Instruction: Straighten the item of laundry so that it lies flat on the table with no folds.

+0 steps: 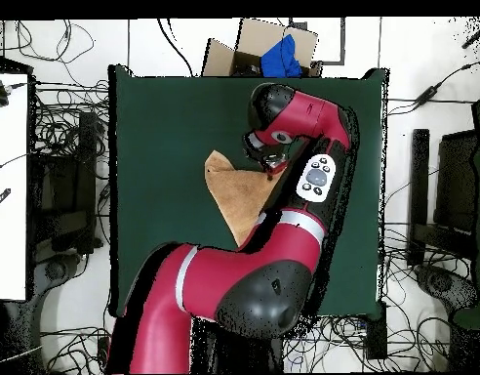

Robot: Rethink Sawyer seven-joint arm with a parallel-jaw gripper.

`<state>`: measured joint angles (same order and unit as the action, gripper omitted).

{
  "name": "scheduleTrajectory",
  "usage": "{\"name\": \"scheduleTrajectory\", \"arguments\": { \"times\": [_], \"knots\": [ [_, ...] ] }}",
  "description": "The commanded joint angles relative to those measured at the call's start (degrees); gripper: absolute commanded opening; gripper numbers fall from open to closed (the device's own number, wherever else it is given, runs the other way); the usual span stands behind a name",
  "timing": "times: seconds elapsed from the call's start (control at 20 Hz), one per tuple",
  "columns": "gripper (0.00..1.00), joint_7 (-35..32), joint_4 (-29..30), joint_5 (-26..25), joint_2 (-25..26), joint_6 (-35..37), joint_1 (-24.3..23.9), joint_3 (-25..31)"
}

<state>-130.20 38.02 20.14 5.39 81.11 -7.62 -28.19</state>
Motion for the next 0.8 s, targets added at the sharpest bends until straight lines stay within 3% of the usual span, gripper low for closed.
{"name": "scheduleTrajectory", "arguments": {
  "times": [0.05,0.8],
  "knots": [
    [0.00,-16.9,4.8,2.7,-2.3,5.8,1.9,3.6],
    [0.00,-16.2,7.6,1.4,-4.9,3.8,2.6,3.1]
  ]
}}
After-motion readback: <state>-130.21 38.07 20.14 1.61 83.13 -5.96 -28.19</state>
